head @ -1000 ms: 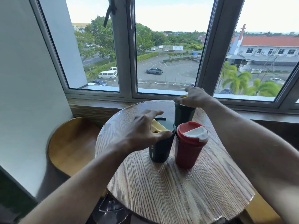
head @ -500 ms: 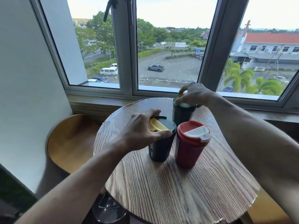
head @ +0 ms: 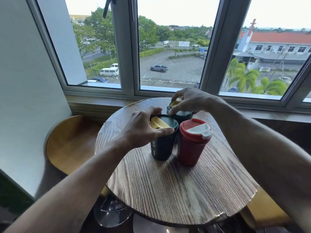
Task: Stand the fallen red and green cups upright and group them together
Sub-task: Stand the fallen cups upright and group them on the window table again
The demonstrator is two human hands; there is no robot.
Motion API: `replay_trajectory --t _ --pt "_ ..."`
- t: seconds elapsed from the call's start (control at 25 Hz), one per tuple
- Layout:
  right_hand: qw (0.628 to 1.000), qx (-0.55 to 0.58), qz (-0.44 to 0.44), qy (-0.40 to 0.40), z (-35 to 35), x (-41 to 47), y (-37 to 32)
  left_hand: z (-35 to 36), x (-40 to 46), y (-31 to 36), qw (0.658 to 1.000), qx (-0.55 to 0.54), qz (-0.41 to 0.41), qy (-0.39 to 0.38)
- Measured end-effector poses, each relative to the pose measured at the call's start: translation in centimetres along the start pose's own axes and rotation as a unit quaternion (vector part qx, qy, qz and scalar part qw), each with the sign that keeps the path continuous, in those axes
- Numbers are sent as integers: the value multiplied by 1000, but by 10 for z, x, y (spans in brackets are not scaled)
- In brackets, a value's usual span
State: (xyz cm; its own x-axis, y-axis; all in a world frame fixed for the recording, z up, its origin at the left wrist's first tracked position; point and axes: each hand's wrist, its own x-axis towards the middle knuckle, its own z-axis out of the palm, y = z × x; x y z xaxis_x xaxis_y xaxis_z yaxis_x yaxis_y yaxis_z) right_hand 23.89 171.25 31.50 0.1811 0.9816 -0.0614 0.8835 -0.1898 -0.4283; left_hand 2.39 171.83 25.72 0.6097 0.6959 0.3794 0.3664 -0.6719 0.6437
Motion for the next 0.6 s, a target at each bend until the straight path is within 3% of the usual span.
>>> replay_trajectory --t 0.28,0.52,0.6 --pt "999 -19 -26 -12 9 -2 1 5 -4 -2 1000 8 -2 8" --pt "993 28 -31 108 1 -47 15 3 -10 -10 1000 23 -7 2" --pt "994 42 -12 97 1 -74 25 -4 -12 -13 999 24 -23 -12"
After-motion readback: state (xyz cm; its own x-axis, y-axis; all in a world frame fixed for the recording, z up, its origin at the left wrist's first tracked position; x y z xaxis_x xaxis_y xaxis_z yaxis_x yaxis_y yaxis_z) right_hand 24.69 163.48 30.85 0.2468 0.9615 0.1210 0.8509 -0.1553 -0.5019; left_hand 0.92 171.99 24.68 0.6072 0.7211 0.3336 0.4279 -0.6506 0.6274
